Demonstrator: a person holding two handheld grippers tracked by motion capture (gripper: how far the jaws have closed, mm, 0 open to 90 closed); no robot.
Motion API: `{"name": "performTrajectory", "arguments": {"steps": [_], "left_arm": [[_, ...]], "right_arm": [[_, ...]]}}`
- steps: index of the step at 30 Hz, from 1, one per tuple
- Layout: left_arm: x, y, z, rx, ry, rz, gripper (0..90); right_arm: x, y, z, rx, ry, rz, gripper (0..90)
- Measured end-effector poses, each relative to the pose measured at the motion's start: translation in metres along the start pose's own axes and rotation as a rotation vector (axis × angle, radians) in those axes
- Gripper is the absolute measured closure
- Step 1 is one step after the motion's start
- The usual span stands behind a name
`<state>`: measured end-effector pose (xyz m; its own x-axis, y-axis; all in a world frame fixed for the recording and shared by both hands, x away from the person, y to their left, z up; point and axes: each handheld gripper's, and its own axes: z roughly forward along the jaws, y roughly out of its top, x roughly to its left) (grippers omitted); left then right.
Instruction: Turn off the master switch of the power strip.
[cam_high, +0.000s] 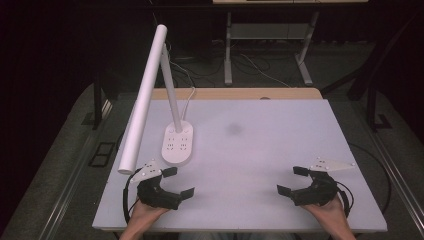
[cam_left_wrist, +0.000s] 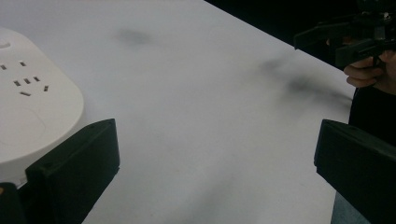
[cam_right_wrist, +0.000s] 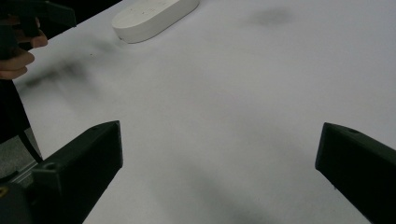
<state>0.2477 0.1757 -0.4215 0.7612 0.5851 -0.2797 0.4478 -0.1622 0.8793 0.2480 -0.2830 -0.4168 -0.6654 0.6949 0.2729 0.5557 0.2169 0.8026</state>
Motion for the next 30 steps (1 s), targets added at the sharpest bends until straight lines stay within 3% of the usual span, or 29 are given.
{"name": "performTrajectory", "arguments": {"steps": [30], "left_arm": [[-0.0016, 0.0015, -0.0020, 0.006, 0.002, -0.001, 0.0]], "right_arm": [[0.0006, -0.0014, 0.0004, 0.029, 0.010, 0.006, 0.0]]}}
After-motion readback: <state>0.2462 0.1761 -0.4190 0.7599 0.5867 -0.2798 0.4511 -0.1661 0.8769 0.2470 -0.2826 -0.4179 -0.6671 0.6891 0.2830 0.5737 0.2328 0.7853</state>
